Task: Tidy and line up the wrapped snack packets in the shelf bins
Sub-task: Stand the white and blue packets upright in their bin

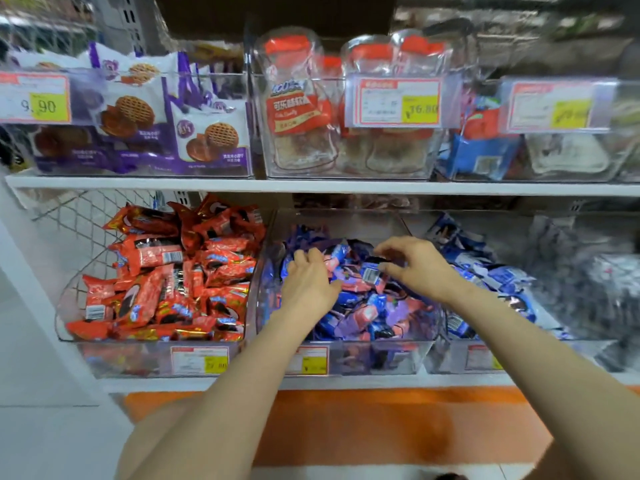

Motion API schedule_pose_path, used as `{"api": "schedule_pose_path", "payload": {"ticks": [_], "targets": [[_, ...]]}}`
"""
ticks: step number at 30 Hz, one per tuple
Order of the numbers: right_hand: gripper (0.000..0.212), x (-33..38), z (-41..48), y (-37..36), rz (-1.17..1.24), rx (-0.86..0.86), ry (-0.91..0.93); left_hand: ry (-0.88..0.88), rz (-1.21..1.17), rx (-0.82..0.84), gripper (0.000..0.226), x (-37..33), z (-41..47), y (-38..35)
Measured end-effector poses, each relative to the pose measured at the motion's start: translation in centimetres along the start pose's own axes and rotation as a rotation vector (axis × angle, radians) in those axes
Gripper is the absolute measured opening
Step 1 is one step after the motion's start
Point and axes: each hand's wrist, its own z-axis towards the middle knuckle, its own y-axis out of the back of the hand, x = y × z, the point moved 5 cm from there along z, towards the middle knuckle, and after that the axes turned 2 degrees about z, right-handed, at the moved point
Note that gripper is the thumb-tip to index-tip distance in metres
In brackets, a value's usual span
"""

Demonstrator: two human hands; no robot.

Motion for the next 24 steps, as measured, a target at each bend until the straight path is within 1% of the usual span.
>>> {"api": "schedule_pose_path", "payload": {"ticks": [2,4,8,11,13,14,15,17,19,21,24], "targets": [[0.029,0.6,0.3,-0.1,0.002,-0.004,0.021,-0.027,0.025,-0.005,0.052,0.4,-0.4,0.1],[0.028,1.1,0.4,-0.2,-0.03,-0.006,0.06,-0.078,0.021,-0.046,0.044,0.7,-0.7,0.4],[0.027,0.7,-0.1,1.0,-0.071,-0.026,0.073,-0.204,-0.173,-0.17,0.025,-1.8,-1.1,1.1],[0.028,-1.5,-1.1,3.7,-0.099,-0.118,-0.016,-0.369,-0.227,-0.22,0.021,-5.9,-1.2,0.5],[0.03,-4.1,-2.0,5.8,-0.099,-0.202,-0.123,-0.471,-0.236,-0.187,0.019,-8.1,-1.4,-0.6],[0.032,-5.5,-2.5,6.6,-0.114,-0.209,-0.171,-0.513,-0.228,-0.165,0.018,-8.9,-1.5,-1.1],[0.035,-6.9,-2.9,7.0,-0.143,-0.17,-0.207,-0.545,-0.216,-0.147,0.018,-9.6,-1.6,-1.6],[0.049,-9.4,-4.0,6.8,-0.204,0.003,-0.257,-0.579,-0.207,-0.133,0.019,-10.7,-1.8,-2.3],[0.065,-11.2,-5.2,6.0,-0.223,0.159,-0.286,-0.569,-0.216,-0.144,0.02,-12.0,-2.0,-2.7],[0.076,-12.2,-5.9,5.0,-0.249,0.233,-0.297,-0.526,-0.213,-0.176,0.022,-13.1,-1.8,-2.9],[0.081,-12.5,-5.7,4.1,-0.251,0.252,-0.294,-0.448,-0.104,-0.182,0.028,-14.7,-0.4,-3.3]]}}
